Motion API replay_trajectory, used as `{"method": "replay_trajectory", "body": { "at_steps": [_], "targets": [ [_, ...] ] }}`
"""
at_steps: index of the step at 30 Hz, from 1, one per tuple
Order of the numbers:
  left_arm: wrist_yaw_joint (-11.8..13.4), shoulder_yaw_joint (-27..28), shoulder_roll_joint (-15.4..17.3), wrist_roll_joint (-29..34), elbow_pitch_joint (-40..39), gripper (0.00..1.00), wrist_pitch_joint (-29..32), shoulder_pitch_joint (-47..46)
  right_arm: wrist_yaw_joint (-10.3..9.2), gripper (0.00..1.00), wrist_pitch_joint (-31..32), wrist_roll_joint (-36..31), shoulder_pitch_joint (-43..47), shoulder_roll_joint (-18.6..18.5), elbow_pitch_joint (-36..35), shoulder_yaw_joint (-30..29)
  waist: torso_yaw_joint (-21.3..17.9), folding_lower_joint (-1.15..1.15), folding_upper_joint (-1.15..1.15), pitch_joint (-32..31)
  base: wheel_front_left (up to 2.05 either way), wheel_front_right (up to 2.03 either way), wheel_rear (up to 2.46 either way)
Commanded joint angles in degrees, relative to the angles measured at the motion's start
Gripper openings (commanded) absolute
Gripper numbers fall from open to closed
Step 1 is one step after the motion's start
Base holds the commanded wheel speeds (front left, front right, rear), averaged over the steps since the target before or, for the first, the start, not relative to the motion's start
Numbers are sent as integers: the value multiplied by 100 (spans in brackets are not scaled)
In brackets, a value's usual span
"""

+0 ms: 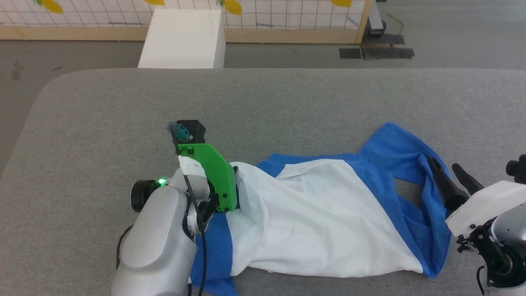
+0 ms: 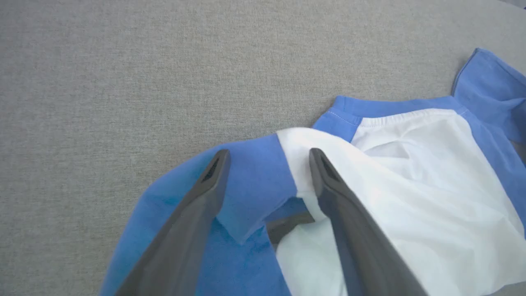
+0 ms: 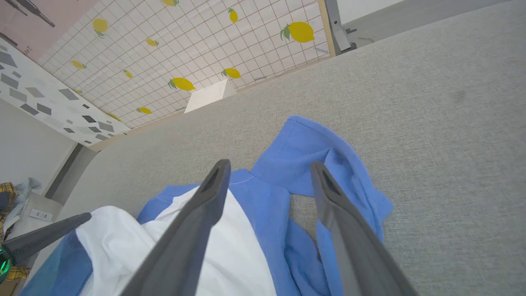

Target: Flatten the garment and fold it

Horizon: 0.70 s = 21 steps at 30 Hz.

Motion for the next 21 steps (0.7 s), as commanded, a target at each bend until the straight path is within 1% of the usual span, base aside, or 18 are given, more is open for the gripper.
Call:
{"method": "replay_trajectory", "body": {
  "at_steps": [1,3,5,6,7,8,12,17,19,21],
  "targets": [
    [53,-15,37,45,2,100,148,-44,-8,100,-64,-70,-61,7,26,-17,-107,0,0,126,0,0,0],
    [62,-58,43,10,-21,100,368,19,-8,100,-95,-94,-55,9,38,-51,-95,0,0,166,0,0,0],
    [62,-82,49,-13,-79,100,447,64,-8,100,-121,-106,-61,10,49,-78,-69,0,0,200,0,0,0],
    [65,-90,48,-26,-98,46,470,86,-8,100,-131,-117,-70,10,59,-84,-54,0,0,210,0,0,0],
    [58,-109,46,-37,-126,15,481,102,-8,100,-148,-141,-85,11,66,-85,-29,0,0,230,0,0,0],
    [34,-122,44,-63,-149,0,475,110,-8,100,-164,-154,-103,11,73,-79,-12,0,0,241,0,0,0],
    [-111,-209,23,-215,-218,0,417,134,-8,100,-241,-173,-147,13,138,-41,102,0,0,235,0,0,0],
    [-336,-325,-3,-505,-414,0,312,165,-8,100,-324,-200,-101,14,248,-56,336,0,0,135,0,0,0],
    [-440,-363,11,-637,-569,0,409,284,-8,100,-356,-193,-68,15,308,-50,421,0,0,57,0,0,0],
    [-504,-428,145,-693,-784,0,659,518,-8,100,-385,-182,-35,15,371,-18,476,0,0,-13,0,0,0]
  ]
}}
